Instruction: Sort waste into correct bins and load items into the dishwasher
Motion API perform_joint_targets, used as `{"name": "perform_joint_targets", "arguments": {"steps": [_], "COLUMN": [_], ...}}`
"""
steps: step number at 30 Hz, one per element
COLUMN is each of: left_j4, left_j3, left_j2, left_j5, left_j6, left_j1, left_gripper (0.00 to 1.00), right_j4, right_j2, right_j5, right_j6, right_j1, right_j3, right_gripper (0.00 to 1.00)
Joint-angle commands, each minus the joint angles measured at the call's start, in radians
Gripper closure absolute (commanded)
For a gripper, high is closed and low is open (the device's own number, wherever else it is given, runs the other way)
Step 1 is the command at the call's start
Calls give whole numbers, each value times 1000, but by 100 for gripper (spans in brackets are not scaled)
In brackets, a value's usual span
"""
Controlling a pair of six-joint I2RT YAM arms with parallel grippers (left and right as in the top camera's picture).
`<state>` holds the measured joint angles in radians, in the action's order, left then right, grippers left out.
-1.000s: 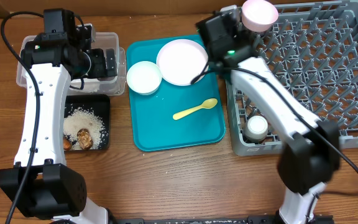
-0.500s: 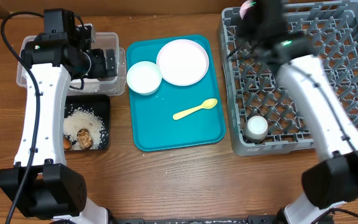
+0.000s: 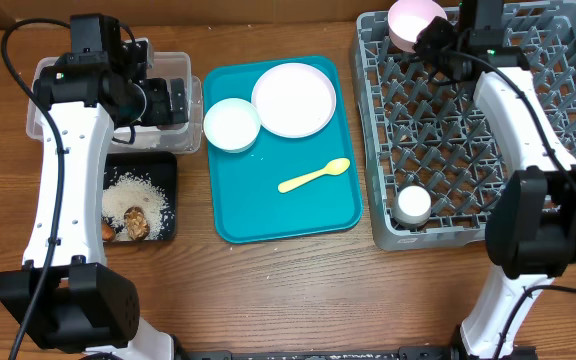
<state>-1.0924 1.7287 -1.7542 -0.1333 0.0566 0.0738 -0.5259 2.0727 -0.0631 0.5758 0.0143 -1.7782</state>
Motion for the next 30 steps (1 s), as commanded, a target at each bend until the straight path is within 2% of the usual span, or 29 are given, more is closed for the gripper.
{"name": "perform_joint_targets", "arguments": {"steps": [1,12,16,21,25,30], "left_j4": [0,0,0,0,0,0], "left_j3": [24,24,24,24,24,24], "left_j2": [11,11,11,11,11,11], "left_j5": [7,7,7,7,7,7], "left_j6": [7,7,7,7,7,7], "left_j1": [-2,-2,-2,-2,-2,-2], "left_gripper": [0,0,0,0,0,0], "right_j4": [40,106,106,98,96,95], "right_j2": [36,84,87,88,88,88], "right_j5": [-21,-13,-6,15,20,21], "right_j6": [32,32,32,31,31,26], "right_j1": [4,-6,-6,-6,-10,-10], "right_j3": [-9,-9,-9,-9,-9,-9], "right_gripper": [45,47,59,67,81,91]}}
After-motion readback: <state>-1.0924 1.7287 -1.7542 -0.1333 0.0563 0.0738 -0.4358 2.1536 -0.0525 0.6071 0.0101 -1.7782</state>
